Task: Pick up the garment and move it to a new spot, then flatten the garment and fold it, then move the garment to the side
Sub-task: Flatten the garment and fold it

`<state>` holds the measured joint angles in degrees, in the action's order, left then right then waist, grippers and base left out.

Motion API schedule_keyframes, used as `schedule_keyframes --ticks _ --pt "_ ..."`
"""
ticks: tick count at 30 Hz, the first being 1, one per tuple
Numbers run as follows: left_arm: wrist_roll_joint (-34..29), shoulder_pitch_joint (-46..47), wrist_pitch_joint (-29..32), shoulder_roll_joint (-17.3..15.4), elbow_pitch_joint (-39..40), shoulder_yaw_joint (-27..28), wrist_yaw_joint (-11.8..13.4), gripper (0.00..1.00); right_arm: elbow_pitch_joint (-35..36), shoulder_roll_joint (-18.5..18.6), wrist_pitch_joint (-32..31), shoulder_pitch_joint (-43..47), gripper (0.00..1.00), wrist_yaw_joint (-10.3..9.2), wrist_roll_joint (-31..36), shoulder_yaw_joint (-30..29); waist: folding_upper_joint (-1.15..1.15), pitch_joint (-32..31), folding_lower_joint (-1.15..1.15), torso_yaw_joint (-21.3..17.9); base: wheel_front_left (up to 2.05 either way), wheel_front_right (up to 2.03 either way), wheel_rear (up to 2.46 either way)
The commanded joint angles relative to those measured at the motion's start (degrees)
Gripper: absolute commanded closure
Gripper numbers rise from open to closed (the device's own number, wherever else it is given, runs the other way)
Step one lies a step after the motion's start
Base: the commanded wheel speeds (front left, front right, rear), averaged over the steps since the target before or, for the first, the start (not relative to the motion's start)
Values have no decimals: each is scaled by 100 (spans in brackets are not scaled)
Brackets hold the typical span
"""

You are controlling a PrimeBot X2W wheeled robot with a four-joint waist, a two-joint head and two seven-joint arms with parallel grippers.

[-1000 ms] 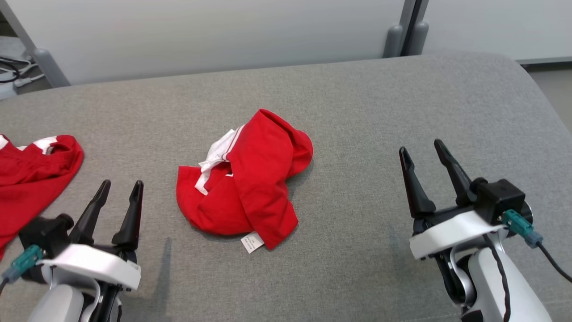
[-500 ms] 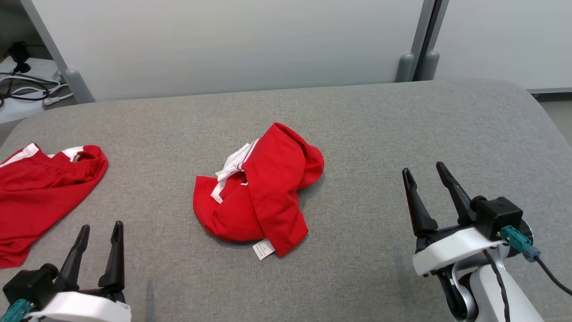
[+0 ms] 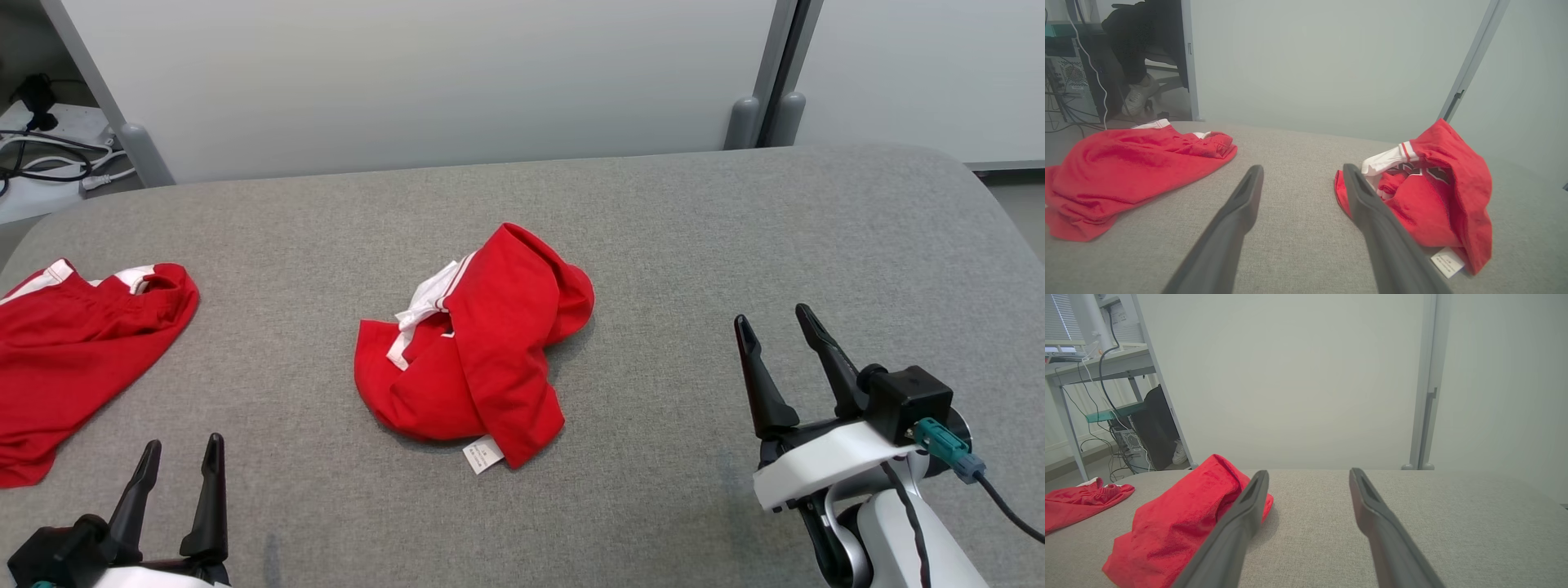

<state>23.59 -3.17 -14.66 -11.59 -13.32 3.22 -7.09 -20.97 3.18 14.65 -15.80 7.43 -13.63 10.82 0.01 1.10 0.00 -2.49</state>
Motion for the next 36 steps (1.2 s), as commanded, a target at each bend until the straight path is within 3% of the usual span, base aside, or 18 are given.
schedule_keyframes --ticks 1,22,32,36 --pt "-72 158 -34 -91 178 230 -39 0 132 -30 35 -43 0 6 9 110 -1 -3 0 6 0 0 0" --pt "-228 307 -34 -121 399 226 -39 0 87 -30 35 -232 0 6 118 266 -1 170 0 213 0 0 0" --pt "60 472 -34 -247 485 -136 -39 0 -653 -30 -74 -1530 0 6 524 1258 -1 468 0 909 0 0 0" --pt "244 566 -34 -268 524 -429 -39 0 -1244 -30 -736 -2491 0 6 682 1946 -1 636 0 1367 0 0 0"
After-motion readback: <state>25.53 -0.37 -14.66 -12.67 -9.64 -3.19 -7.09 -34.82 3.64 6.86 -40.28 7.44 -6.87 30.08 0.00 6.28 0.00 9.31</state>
